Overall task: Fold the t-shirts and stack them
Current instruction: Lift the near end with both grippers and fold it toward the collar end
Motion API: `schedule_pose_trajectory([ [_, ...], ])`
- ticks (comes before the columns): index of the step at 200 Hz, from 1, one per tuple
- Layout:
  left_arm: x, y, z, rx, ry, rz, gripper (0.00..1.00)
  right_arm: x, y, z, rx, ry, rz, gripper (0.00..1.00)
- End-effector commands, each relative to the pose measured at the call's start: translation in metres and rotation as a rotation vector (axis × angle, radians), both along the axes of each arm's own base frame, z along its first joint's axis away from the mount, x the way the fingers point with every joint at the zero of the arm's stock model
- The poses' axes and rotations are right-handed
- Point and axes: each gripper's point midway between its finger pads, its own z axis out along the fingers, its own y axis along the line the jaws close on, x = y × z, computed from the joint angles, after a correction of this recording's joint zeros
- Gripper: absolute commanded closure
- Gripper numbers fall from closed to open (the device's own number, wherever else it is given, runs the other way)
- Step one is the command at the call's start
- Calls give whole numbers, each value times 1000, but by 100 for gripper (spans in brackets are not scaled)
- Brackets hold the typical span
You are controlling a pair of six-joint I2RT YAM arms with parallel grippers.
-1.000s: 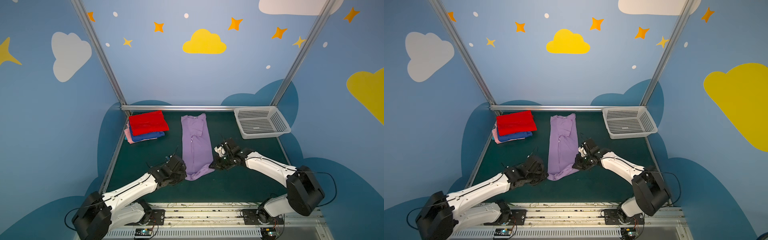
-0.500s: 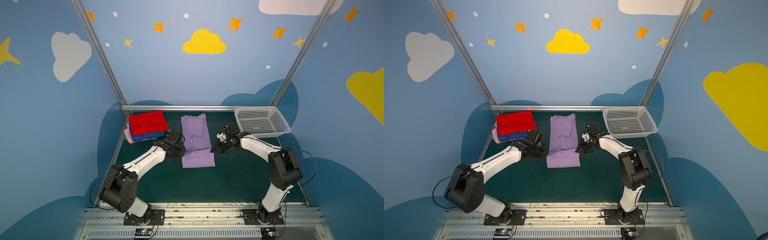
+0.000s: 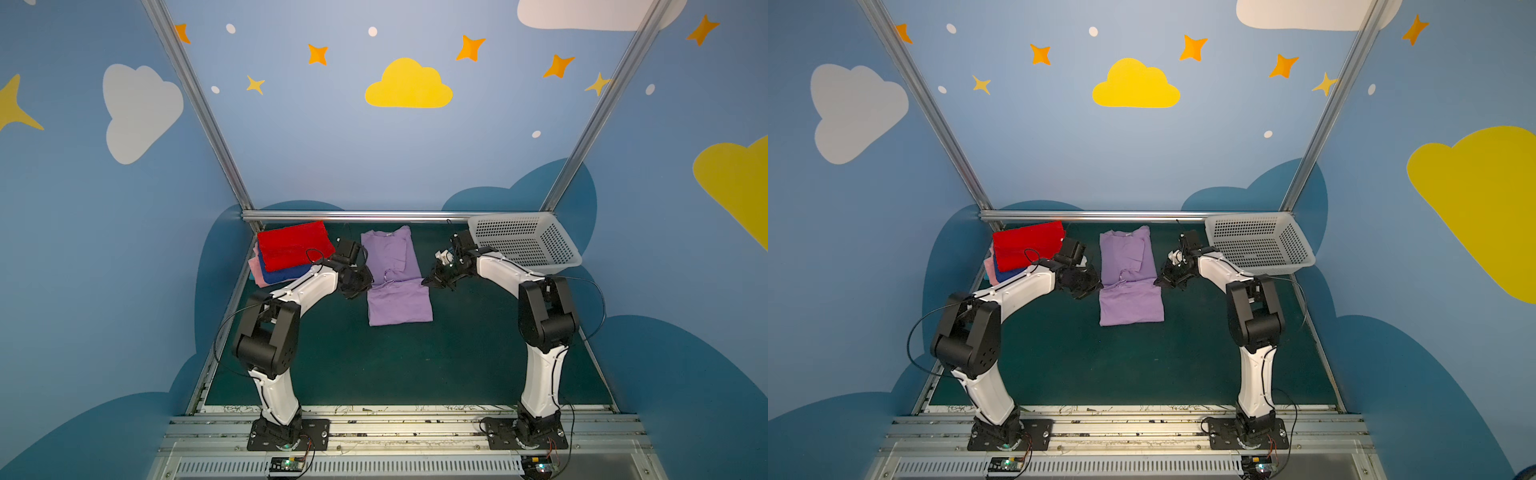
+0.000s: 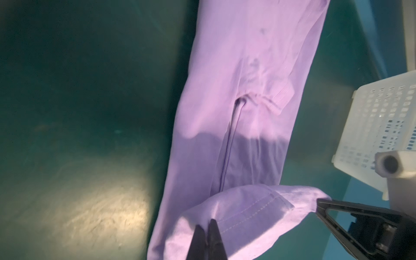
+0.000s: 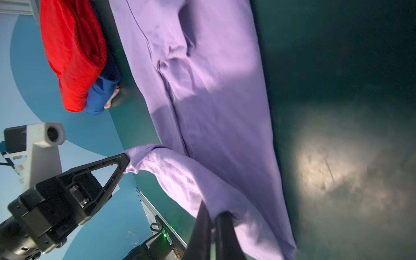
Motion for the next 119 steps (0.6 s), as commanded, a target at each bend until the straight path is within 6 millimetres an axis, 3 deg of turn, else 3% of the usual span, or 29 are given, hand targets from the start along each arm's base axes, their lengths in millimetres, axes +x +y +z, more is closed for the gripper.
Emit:
schedule_pose_trajectory([
  [1, 10, 3, -3, -7, 9, -10, 96, 9, 3, -1, 11, 6, 11, 100],
  [45, 24, 6, -12, -17, 24, 4, 96, 29, 11, -6, 20, 2, 17, 100],
  [119, 45, 9, -40, -40, 67, 30, 96, 47, 17, -39, 13, 45, 17, 100],
])
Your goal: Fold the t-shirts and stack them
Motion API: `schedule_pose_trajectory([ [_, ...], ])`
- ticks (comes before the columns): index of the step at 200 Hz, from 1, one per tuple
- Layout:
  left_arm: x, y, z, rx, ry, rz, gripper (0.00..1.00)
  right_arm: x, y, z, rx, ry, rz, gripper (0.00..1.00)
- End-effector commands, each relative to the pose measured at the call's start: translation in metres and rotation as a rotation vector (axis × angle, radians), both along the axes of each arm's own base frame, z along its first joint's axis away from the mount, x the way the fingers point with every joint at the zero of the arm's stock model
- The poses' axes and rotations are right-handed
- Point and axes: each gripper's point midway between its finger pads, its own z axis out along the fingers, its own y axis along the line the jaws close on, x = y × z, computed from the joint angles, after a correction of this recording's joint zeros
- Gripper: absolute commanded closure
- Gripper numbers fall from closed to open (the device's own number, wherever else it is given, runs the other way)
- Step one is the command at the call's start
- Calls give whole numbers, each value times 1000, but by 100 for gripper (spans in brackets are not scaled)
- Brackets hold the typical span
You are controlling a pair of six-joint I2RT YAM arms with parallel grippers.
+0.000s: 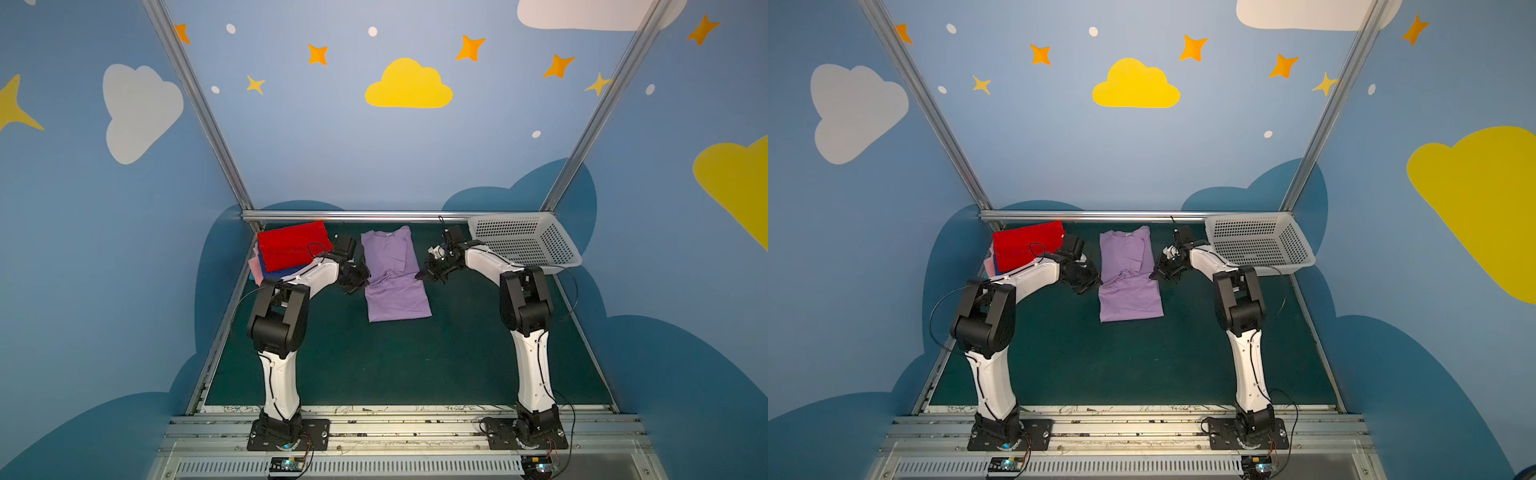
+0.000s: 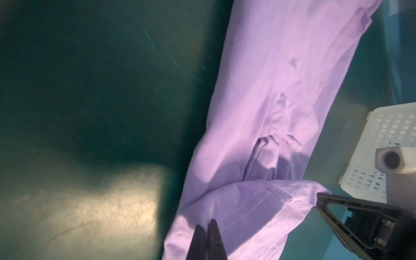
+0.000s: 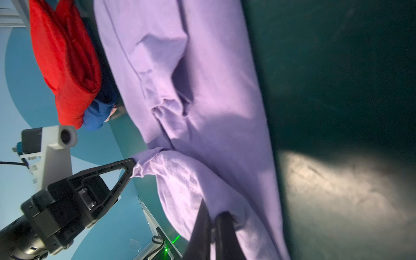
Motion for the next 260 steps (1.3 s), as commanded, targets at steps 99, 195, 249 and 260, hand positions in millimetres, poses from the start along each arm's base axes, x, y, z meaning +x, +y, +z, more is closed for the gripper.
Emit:
schedule_pose_trajectory([
  [99, 53, 8, 15, -59, -40, 26, 76, 39, -6, -1, 76, -15, -72, 68],
  [195, 21, -12, 42, -53, -45, -57, 91, 36, -1, 43, 35, -164, -12, 100],
  [249, 9, -52, 4, -104, 37, -136, 96, 9, 43, 12, 73, -105, 123, 100],
  [260, 12, -53, 0, -104, 40, -136, 96, 10, 49, 5, 74, -91, 131, 100],
])
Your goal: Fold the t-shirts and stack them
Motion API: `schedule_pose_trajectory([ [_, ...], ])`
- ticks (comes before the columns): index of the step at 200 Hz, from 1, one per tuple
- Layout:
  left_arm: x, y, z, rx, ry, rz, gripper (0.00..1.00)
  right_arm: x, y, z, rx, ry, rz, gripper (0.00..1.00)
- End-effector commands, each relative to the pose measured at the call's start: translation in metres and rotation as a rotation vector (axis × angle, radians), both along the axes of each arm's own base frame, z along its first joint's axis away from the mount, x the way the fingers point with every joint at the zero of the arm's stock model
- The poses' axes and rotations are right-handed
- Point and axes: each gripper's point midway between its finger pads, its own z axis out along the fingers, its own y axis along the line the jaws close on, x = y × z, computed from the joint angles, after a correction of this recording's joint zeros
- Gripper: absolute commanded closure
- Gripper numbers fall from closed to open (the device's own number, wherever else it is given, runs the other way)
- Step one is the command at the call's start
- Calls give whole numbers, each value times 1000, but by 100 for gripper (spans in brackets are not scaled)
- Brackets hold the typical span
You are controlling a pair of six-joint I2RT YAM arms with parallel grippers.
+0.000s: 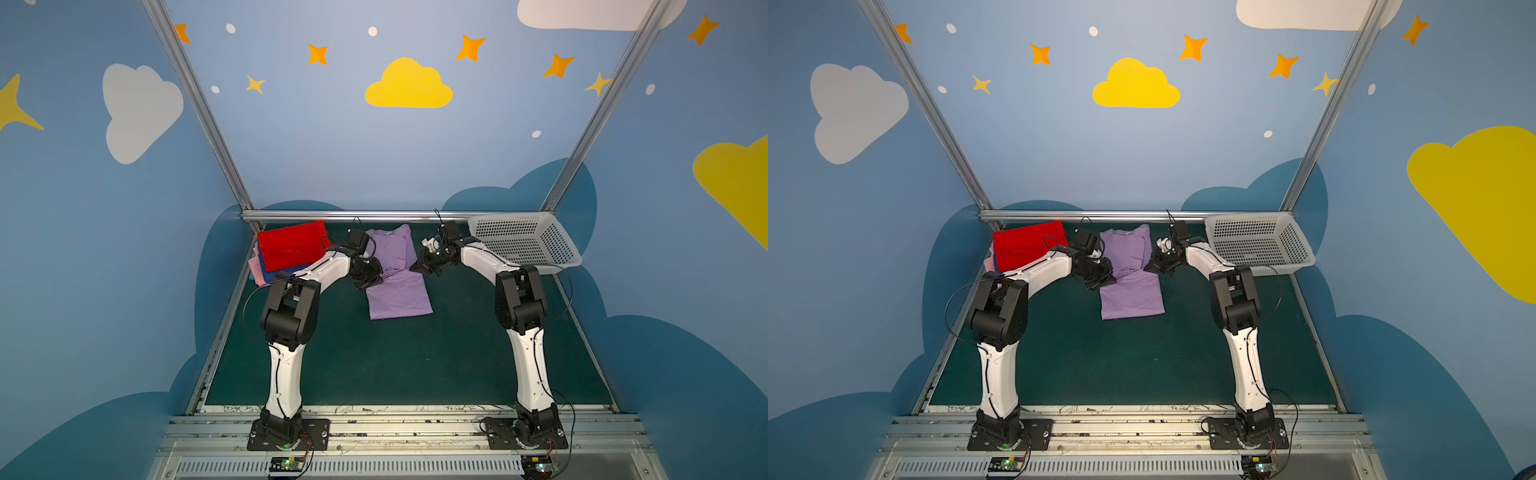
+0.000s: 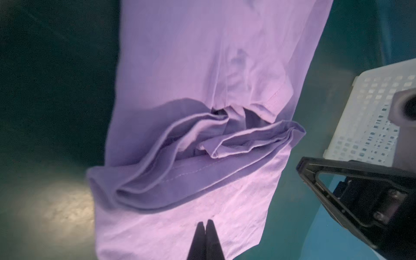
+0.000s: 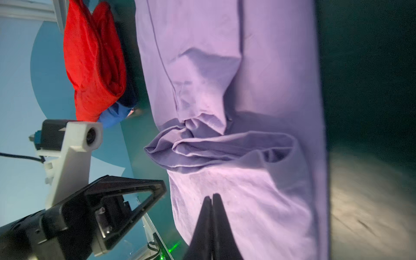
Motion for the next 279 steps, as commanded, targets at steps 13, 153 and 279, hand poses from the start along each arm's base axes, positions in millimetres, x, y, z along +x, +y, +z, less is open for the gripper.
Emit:
schedule_pose_trajectory([
  [13, 16, -1, -10, -13, 6, 0, 96, 0, 20, -22, 15, 35, 54, 100],
  [153, 103, 27, 10, 15, -96, 45, 96, 43, -5, 33, 46, -118, -21, 98],
  [279, -105, 17, 3, -8, -71, 43, 53, -143, -84, 5, -174, -23, 31, 70],
])
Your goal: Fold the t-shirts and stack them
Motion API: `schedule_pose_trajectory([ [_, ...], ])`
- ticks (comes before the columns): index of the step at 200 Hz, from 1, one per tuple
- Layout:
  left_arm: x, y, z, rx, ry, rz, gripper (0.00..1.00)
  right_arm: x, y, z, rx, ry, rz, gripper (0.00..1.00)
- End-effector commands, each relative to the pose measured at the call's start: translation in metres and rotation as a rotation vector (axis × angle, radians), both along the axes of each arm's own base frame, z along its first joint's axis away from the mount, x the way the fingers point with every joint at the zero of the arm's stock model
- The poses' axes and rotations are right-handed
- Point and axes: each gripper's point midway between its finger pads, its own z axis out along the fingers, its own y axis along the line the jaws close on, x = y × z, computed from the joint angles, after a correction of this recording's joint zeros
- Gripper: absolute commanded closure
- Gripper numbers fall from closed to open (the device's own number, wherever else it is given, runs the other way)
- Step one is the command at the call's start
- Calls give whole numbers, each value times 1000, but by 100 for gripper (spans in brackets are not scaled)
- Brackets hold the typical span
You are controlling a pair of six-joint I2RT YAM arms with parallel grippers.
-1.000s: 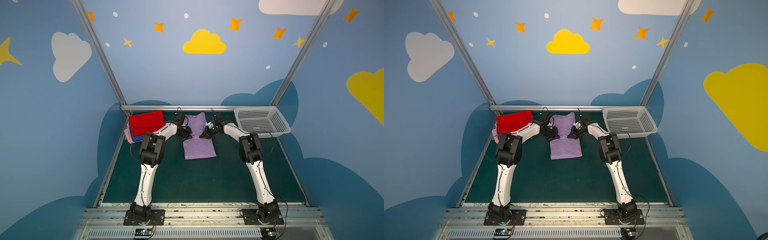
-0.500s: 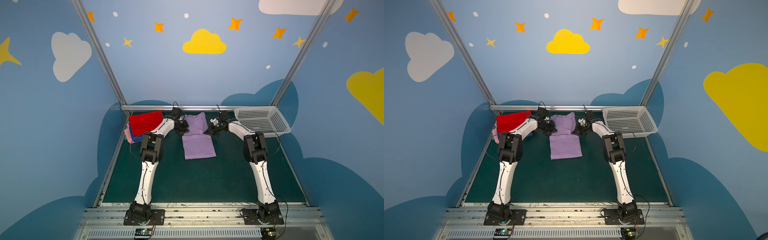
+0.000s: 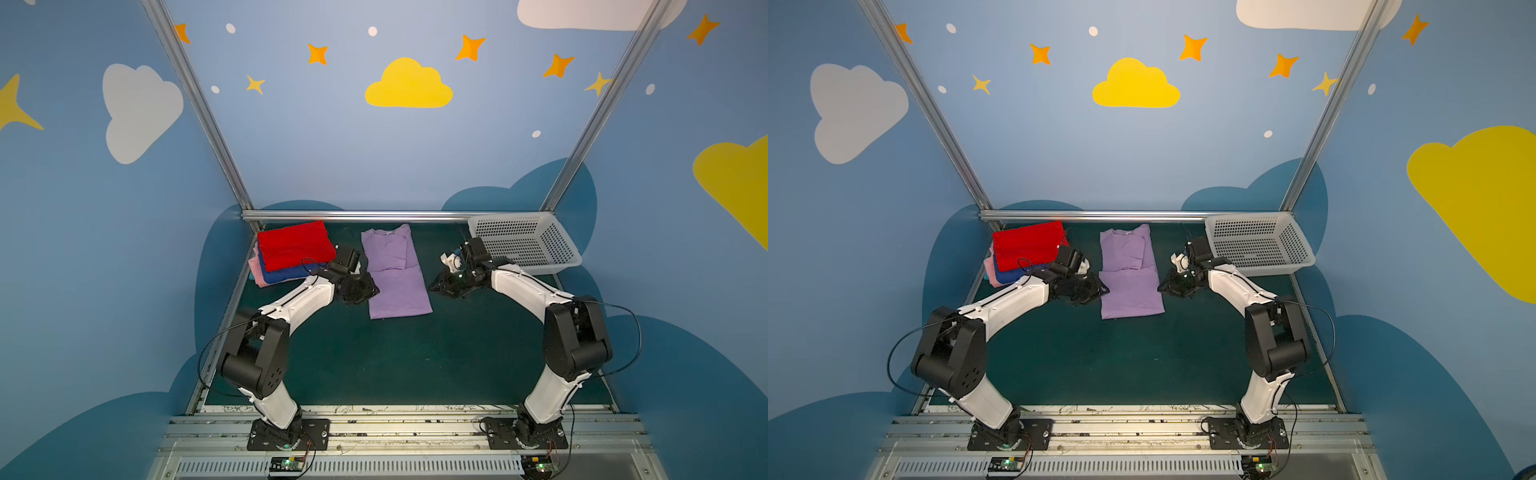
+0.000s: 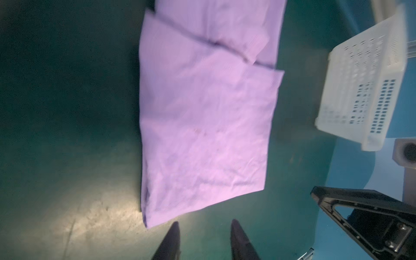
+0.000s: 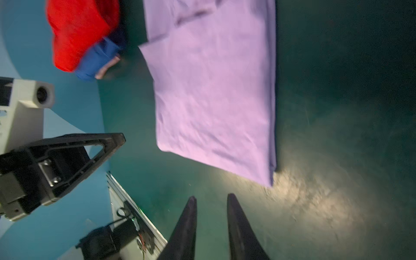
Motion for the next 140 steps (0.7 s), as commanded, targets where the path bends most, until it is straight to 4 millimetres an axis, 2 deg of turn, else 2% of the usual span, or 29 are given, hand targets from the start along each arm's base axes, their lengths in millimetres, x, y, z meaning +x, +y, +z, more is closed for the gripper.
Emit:
schedule_pose_trajectory([
  [1, -12, -7, -26, -47, 32, 32, 52, -21, -6, -22, -19, 49, 7, 70],
  [36, -29, -18, -56, -48, 95, 18, 49, -28, -9, -47, -26, 98, -3, 55],
  [56, -30, -16, -62, -39, 104, 28, 49, -23, -7, -54, -20, 106, -6, 49],
  [79, -29, -15, -65, -26, 107, 32, 48, -16, -4, -64, -16, 119, -11, 48],
  [106, -28, -15, -73, -15, 123, 32, 55, -5, -1, -75, 7, 131, -31, 60],
  [126, -29, -15, -82, -14, 140, 35, 67, 2, -1, -83, 16, 125, -42, 72],
  [140, -29, -14, -87, -10, 152, 40, 77, 4, -1, -87, 19, 126, -46, 84],
])
